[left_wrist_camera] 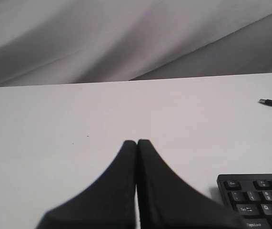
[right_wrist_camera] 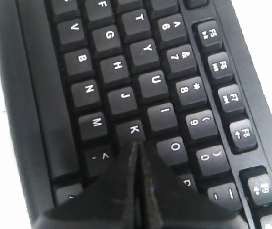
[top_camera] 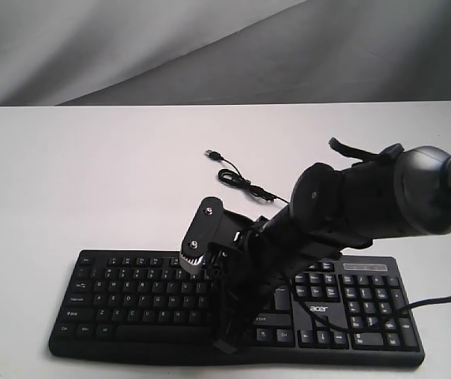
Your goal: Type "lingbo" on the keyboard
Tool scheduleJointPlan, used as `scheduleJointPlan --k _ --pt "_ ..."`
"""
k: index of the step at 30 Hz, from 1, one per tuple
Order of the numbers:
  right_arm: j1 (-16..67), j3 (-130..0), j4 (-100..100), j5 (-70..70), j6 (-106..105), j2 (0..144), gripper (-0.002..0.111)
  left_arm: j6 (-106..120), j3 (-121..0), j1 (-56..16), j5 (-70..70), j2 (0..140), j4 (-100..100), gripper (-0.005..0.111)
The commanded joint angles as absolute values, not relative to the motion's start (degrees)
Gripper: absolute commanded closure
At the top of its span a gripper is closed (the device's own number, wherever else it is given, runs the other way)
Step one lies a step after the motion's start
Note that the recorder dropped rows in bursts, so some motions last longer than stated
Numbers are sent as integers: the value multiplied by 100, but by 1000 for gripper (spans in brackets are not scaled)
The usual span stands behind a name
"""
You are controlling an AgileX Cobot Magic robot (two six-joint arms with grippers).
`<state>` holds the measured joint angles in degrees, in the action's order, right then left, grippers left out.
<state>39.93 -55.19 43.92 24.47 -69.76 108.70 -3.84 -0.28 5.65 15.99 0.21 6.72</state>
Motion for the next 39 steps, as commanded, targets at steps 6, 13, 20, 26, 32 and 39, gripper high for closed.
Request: scheduleJointPlan --k 6,13,20,26,32,39 --pt "4145 -6010 4427 2397 -7024 10838 108 -396 0 571 1527 0 671 106" --pt "4145 -6010 4456 2109 -7013 11068 108 -396 0 571 1527 0 671 106" --pt "4145 -6010 4592 1989 -7050 11155 108 -396 0 571 1527 0 671 106" --pt "4145 -6010 4615 2028 -7047 11155 108 -396 0 571 1527 0 671 106" --pt "4145 -6010 4625 2093 -7062 11155 108 -396 0 571 1527 0 671 106" --pt "4145 -6010 4625 2162 -7062 11234 108 -396 0 571 1527 0 671 106"
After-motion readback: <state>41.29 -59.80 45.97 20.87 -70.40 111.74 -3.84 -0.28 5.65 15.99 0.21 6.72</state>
